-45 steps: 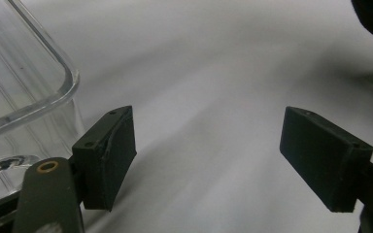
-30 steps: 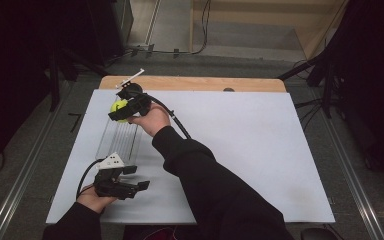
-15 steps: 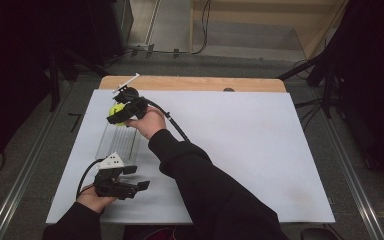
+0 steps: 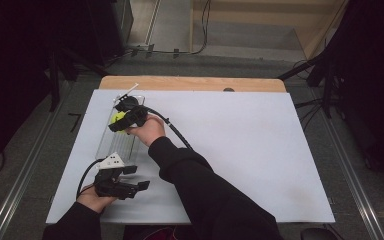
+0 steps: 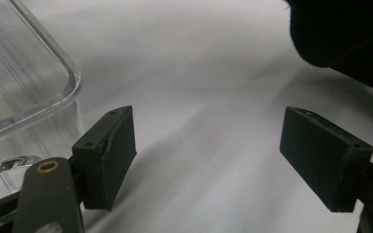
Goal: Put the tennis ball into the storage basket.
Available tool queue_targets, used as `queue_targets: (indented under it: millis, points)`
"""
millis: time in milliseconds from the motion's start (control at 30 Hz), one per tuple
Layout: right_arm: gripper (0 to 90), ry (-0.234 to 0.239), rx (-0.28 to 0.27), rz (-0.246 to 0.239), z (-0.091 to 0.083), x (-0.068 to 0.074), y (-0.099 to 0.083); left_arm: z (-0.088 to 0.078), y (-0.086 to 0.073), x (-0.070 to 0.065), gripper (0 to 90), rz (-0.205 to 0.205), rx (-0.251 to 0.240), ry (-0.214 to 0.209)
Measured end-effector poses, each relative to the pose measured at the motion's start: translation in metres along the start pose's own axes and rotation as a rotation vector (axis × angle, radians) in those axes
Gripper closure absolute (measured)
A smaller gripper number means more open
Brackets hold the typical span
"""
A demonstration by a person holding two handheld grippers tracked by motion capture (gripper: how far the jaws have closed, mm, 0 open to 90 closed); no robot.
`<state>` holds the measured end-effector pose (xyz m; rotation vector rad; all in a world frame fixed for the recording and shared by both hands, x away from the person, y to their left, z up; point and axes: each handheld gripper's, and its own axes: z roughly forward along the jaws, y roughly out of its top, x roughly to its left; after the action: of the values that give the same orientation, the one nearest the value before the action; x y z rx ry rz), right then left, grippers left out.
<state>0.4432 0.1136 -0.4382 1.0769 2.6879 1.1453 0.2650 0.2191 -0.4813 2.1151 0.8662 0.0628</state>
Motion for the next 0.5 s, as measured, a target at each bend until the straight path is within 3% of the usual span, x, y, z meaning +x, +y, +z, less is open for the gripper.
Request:
queue_targets:
  millis: [267, 333, 500]
  points:
    - [22.4, -0.005, -0.012, 0.006, -0.004, -0.003, -0.001, 0.000, 0.000, 0.000, 21.1, 0.005, 0.001, -0.002]
    - [13.2, 0.000, -0.025, 0.006, -0.005, -0.004, -0.001, 0.000, 0.000, 0.000, 21.2, 0.002, 0.001, 0.002]
    - [12.2, -0.003, -0.059, 0.017, -0.014, -0.007, 0.001, 0.000, 0.000, 0.000, 21.1, 0.001, -0.002, 0.002]
